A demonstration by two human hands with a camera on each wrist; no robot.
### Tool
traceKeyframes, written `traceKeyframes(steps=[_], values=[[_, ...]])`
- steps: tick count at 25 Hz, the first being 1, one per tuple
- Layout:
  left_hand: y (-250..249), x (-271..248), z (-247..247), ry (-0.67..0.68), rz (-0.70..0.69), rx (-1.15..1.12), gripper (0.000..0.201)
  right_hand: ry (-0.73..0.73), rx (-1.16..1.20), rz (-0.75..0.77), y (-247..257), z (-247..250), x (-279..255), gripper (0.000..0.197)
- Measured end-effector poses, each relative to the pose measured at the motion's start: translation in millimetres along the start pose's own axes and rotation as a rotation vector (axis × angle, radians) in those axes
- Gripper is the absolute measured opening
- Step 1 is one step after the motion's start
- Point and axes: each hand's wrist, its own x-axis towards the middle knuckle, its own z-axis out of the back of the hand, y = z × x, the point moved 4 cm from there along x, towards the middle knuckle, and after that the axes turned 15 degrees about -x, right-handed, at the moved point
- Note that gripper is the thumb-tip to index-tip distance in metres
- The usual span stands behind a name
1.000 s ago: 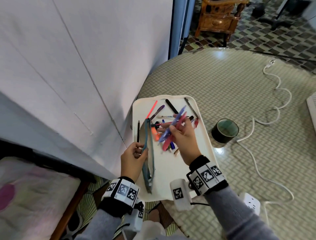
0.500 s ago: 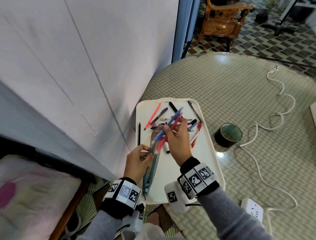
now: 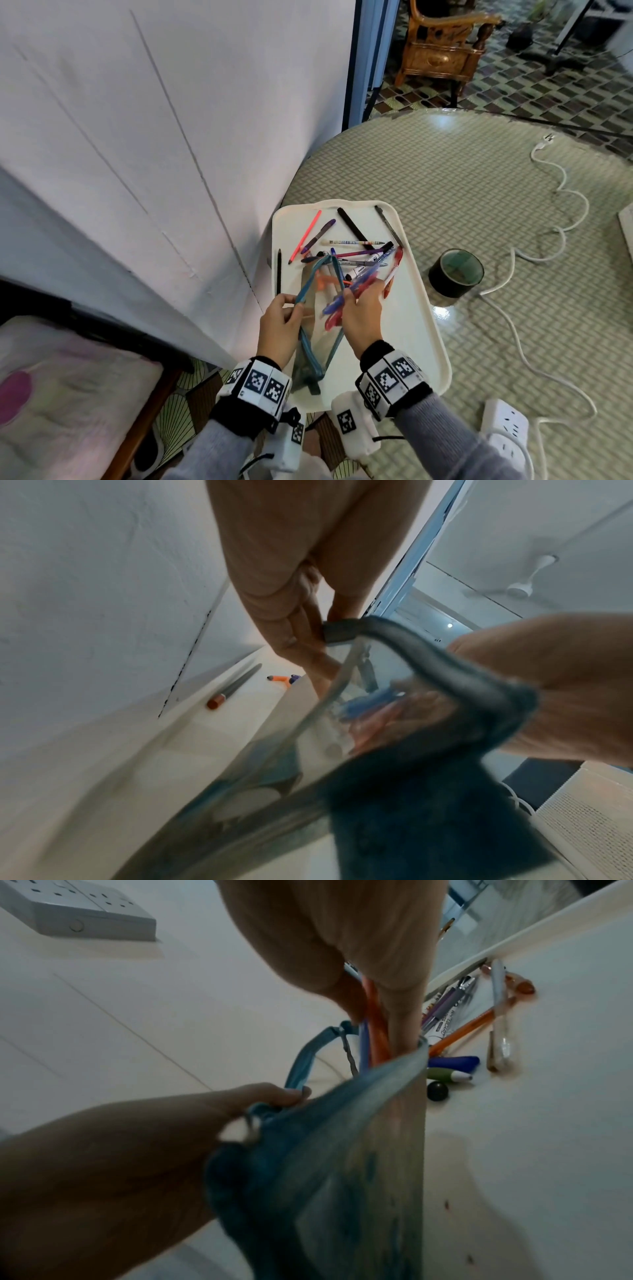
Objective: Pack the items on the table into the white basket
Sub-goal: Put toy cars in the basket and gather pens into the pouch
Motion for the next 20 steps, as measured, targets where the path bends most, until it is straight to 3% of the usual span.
traceKeyframes(steps=[3,5,9,11,17,20], values=[[-6.3,1.1,0.5,0.007,-0.010,-0.025,0.005,0.242,-0.267,0.016,-15.4,-17.8,0.2,0.027],[-8.6,1.1,3.8,-0.009,-0.026,-0.037,0.005,0.313,-0.361,0.087,-11.1,-19.3,-0.3,0.037],[-8.9,3.4,16.0,-0.058,-0.040,-0.016,0.010,0.103,-0.231,0.118,5.6,11.6,26.0,0.021],[-7.7,6.9,21.8,-0.079,-0.039,-0.007,0.009,0.048,-0.365,0.162,4.3,28.7,52.0,0.021],[-6.5,12.8,29.6,-0.095,-0.049,0.008,0.007,0.220,-1.048,0.374,-35.6,48.9,108.7,0.046],[-4.6,14.7,30.8,-0.107,-0.056,0.022,0.004,0.221,-1.146,0.366,-45.9,43.8,108.8,0.031]])
